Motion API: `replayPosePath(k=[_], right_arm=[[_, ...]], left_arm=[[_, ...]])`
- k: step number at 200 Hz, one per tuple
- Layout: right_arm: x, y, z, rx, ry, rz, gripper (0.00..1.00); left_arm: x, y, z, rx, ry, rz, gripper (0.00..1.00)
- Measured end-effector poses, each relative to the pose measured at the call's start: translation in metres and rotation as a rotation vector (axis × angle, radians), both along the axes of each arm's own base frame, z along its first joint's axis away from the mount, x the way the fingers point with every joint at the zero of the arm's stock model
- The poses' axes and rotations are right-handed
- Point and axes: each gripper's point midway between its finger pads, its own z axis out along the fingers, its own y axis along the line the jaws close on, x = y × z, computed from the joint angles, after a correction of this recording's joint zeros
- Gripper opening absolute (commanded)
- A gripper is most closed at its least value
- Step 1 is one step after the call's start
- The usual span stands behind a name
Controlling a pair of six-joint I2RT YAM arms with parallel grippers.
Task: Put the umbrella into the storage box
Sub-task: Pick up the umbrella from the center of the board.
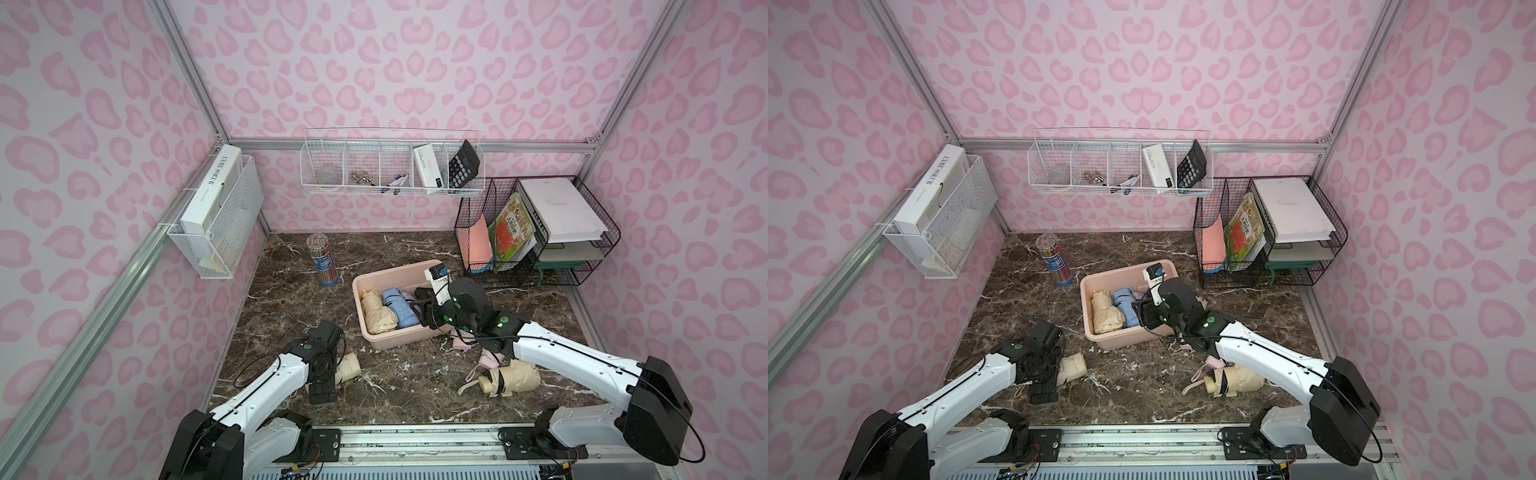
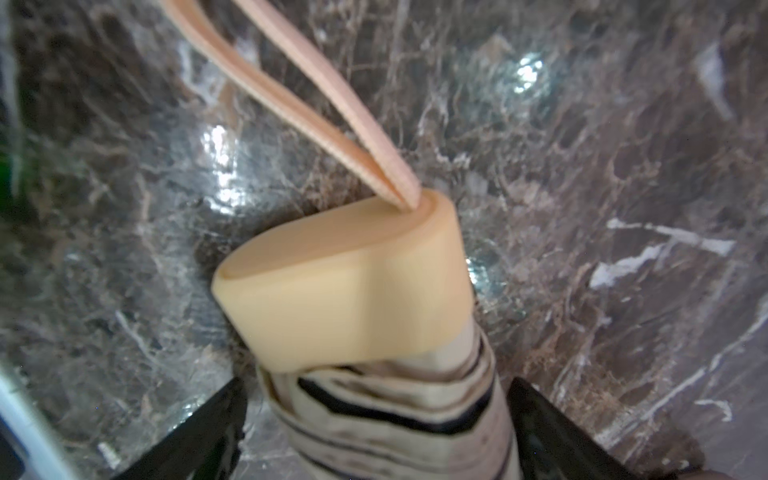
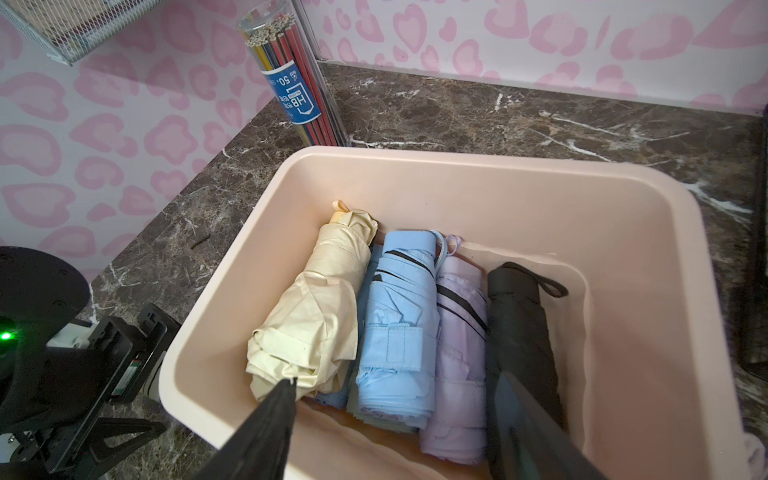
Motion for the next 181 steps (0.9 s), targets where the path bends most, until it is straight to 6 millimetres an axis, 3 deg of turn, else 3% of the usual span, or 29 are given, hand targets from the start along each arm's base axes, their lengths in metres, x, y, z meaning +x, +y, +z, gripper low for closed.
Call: replayPosePath(k=[97, 181], right_arm=[[0.009, -0.007, 0.017, 0.003, -0.038, -0.081, 0.68], [0.007, -0.015, 0.017, 0.008, -0.053, -0.098, 0.68]], left_arm=[[-0.016, -0.001, -0.012, -0.005, 0.131, 0.002, 0.68], [-0.012, -0.002, -0.010, 0.005, 0.134, -0.011, 0.45]])
